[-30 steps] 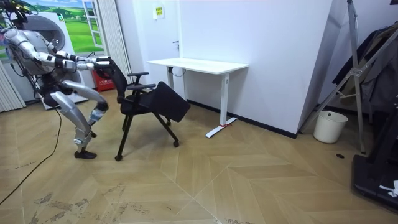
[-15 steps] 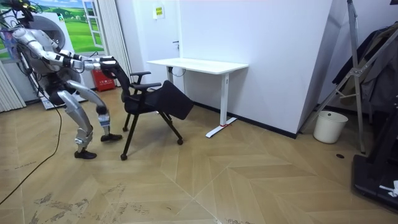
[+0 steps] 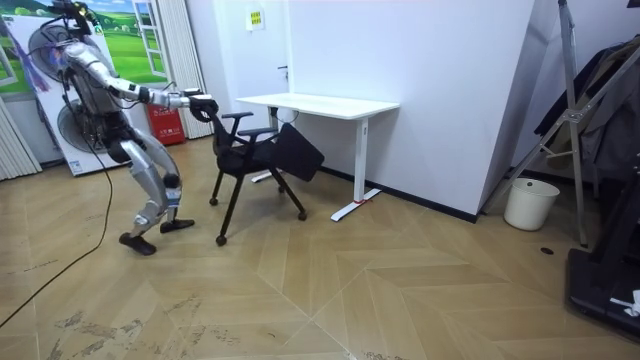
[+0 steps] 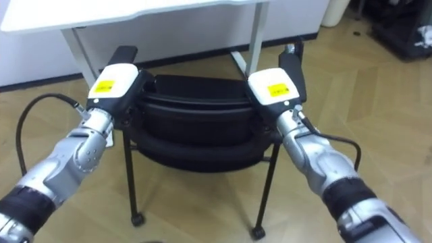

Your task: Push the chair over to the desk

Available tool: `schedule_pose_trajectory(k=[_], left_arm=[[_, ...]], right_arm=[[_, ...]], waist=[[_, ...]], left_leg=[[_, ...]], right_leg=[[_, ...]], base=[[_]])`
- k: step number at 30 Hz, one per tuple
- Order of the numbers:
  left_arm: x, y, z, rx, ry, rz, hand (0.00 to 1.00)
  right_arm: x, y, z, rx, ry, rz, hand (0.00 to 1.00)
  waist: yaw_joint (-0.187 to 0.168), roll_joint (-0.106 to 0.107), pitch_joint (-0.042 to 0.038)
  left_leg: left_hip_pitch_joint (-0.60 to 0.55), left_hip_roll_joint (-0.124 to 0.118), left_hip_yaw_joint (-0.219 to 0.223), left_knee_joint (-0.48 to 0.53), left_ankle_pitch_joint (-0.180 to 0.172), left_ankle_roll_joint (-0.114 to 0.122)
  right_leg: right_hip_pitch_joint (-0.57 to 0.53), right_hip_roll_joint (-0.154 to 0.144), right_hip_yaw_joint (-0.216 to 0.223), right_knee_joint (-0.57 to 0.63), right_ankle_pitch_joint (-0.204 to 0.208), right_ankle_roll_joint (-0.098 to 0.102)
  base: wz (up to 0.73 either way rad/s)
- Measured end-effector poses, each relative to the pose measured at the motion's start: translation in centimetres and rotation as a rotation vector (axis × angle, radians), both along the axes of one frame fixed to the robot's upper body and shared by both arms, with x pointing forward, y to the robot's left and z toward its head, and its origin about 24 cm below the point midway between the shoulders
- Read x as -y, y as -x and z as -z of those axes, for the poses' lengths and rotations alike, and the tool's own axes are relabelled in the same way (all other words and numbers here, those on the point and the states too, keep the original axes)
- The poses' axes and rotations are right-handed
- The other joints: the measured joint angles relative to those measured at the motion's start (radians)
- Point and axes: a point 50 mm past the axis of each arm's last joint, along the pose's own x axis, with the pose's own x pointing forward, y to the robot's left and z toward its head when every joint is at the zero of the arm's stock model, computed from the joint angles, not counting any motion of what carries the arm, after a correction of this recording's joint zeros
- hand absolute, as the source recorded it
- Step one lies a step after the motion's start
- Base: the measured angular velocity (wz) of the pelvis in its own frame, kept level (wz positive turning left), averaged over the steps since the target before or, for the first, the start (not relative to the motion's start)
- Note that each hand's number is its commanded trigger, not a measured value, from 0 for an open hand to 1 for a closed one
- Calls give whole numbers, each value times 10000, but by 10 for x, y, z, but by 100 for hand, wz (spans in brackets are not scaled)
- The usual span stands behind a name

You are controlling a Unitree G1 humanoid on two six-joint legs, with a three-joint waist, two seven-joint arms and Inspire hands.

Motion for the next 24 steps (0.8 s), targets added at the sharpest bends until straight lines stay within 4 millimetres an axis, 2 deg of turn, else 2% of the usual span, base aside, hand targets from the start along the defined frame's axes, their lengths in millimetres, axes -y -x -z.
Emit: schedule_pose_trajectory(k=[1, 2, 3, 4, 5, 6, 7, 8, 9, 10, 11, 12, 14, 17, 18, 20, 21, 22, 24], left_arm=[[-2, 0, -1, 38, -61, 16, 100], [-6, -2, -4, 82, -125, -21, 100], [-7, -3, -4, 40, -154, -38, 100], [-7, -4, -4, 23, -169, -26, 100], [-7, -3, -2, -65, -199, -25, 100], [-9, -2, 0, -159, -216, -75, 100], [-9, -2, 1, -200, -201, -112, 100], [-12, -1, 2, -241, -225, -158, 100], [-12, -1, 1, -175, -176, -181, 100], [-12, -1, 0, -148, -157, -199, 100], [-13, -2, -1, -98, -93, -299, 100], [-13, -3, -2, 1, -8, -370, 100], [-12, -4, -4, 92, 52, -429, 100], [-11, -6, -10, 337, 81, -508, 100], [-11, -7, -11, 389, 69, -494, 100], [-11, -7, -11, 379, 10, -467, 100], [-11, -7, -11, 388, -27, -448, 100], [-11, -7, -11, 389, -48, -441, 100], [-10, -6, -7, 220, -155, -409, 100]], right_arm=[[-3, -1, 0, 62, -39, -8, 100], [-7, -2, -2, 203, -58, -18, 100], [-8, -2, -2, 222, -71, -23, 100], [-8, -2, -1, 208, -78, -19, 100], [-9, -1, 1, 125, -72, -8, 100], [-11, 0, 3, 65, -71, -33, 100], [-12, 0, 4, 53, -82, -60, 100], [-13, 0, 4, 34, -88, -105, 100], [-14, -1, 2, 86, -88, -124, 100], [-14, -2, 1, 122, -68, -105, 100], [-15, -6, -3, 246, 23, -169, 100], [-17, -9, -7, 333, 80, -254, 100], [-18, -13, -11, 427, 182, -289, 100], [-17, -19, -19, 634, 273, -313, 100], [-16, -19, -20, 659, 277, -313, 100], [-15, -18, -18, 612, 277, -298, 100], [-15, -18, -17, 574, 249, -280, 100], [-15, -18, -17, 561, 235, -274, 100], [-14, -14, -12, 389, 203, -260, 100]], waist=[[10, 33, 23], [-13, 163, 107], [-80, 215, 122], [-76, 200, 125], [-68, 171, 135], [-56, 128, 140], [-62, 120, 118], [-50, -27, 31], [-11, 10, -47], [28, 3, -48], [170, 87, -53], [166, 77, -21], [67, 103, -2], [90, -2, 69], [110, 10, 69], [109, -8, 116], [91, -1, 172], [98, -7, 182], [82, 14, 205]], left_leg=[[5, 4, -160, -1, -36, -40], [94, 5, -572, -2, -98, -140], [161, 6, -910, -11, -147, -227], [213, 6, -997, -10, -188, -281], [368, 6, -1161, -4, -305, -406], [501, 8, -1333, 2, -432, -579], [530, 27, -1467, 55, -508, -682], [507, 158, -1664, 224, -647, -938], [456, 374, -1688, 306, -745, -1193], [465, 495, -1691, 263, -770, -1261], [481, 705, -1680, 107, -732, -1413], [495, 813, -1700, -77, -625, -1551], [509, 964, -1679, -347, -367, -1729], [519, 1251, -1063, -604, -126, -1796], [612, 1303, -940, -641, -63, -1811], [675, 1398, -919, -528, -38, -1813], [638, 1438, -960, -244, 10, -1733], [572, 1452, -964, -35, 79, -1625], [268, 1483, -1015, 930, 468, -1289]], right_leg=[[-243, 103, 50, -37, -143, 38], [-649, 342, 194, -385, -375, 62], [-1019, 483, 355, -1016, -400, 58], [-1193, 531, 526, -1416, -394, 68], [-1363, 532, 768, -2511, -308, 145], [-1367, 558, 1041, -3792, -44, 176], [-1335, 591, 1137, -4154, 300, 143], [-1250, 758, 1086, -4241, 578, -30], [-1217, 983, 953, -4201, 636, -451], [-1204, 1065, 871, -4200, 571, -560], [-1181, 1194, 733, -4258, 478, -723], [-1143, 1229, 557, -4302, 412, -854], [-1049, 1274, 307, -4424, 343, -911], [-1056, 1242, 123, -4416, 108, -1070], [-994, 1228, 43, -4415, 34, -1080], [-784, 1265, -111, -4435, -96, -1107], [-624, 1286, -213, -4423, -195, -1120], [-582, 1290, -241, -4411, -242, -1129], [-288, 1294, -375, -4409, -407, -1123]], base=[[6], [38], [52], [60], [51], [52], [61], [57], [44], [19], [14], [22], [34], [22], [18], [21], [22], [17], [15]])
